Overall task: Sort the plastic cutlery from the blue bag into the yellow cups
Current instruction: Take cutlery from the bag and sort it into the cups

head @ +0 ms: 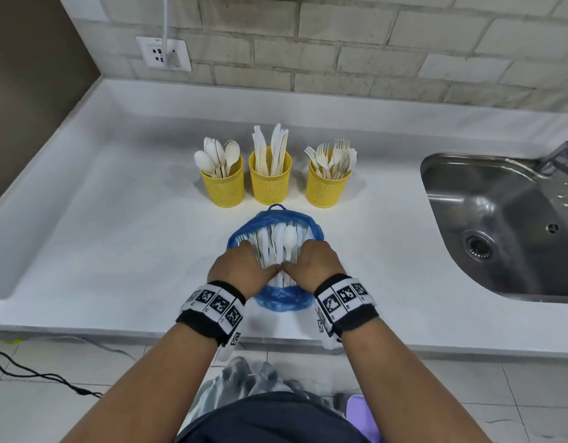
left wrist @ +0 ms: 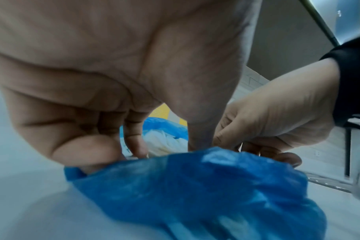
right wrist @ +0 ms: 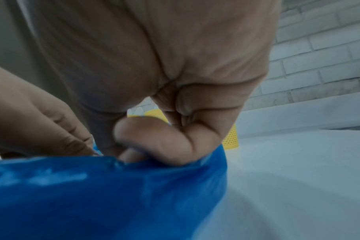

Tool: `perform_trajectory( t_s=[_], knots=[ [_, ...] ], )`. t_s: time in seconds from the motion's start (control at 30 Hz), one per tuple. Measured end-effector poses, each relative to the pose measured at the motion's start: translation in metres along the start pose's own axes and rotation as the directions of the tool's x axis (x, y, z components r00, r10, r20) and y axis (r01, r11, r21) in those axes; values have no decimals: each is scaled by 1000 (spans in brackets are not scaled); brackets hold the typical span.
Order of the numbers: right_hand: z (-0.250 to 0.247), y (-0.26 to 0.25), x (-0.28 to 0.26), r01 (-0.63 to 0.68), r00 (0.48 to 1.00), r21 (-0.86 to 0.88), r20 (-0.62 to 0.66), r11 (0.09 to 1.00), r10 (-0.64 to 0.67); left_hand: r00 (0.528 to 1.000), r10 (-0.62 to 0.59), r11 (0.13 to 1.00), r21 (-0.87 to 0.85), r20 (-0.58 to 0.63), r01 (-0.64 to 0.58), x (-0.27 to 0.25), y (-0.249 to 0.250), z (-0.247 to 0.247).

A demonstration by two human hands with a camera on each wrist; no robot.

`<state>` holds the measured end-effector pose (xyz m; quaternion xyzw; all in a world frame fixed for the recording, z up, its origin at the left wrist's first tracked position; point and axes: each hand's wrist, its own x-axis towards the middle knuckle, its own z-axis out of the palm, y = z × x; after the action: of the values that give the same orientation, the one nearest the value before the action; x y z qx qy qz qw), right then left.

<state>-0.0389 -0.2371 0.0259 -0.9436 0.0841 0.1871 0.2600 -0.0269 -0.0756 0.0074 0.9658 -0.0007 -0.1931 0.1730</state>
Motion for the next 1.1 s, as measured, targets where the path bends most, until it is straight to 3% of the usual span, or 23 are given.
perform_trajectory(
  t_s=[0.23, 0.43, 0.57, 0.8, 1.1],
  knots=[
    [9, 4, 3, 17, 1000, 35, 4, 999, -17, 991, -84, 929, -367, -100, 41, -4, 5, 5],
    [8, 12, 9, -17, 999, 119, 44, 993, 12, 990, -140, 858, -500, -11, 116, 3, -2, 8],
    [6, 15, 11, -18, 998, 132, 66, 991, 9, 994, -106, 851, -519, -8, 86, -1, 1, 9],
    [10, 14, 13, -11, 1000, 132, -5, 991, 12, 995, -90, 890, -451, -35, 64, -6, 11, 6],
    [1, 12, 11, -23, 998, 199, 55, 980, 13, 995, -99, 868, -490, -13, 80, -6, 15, 6]
  ],
)
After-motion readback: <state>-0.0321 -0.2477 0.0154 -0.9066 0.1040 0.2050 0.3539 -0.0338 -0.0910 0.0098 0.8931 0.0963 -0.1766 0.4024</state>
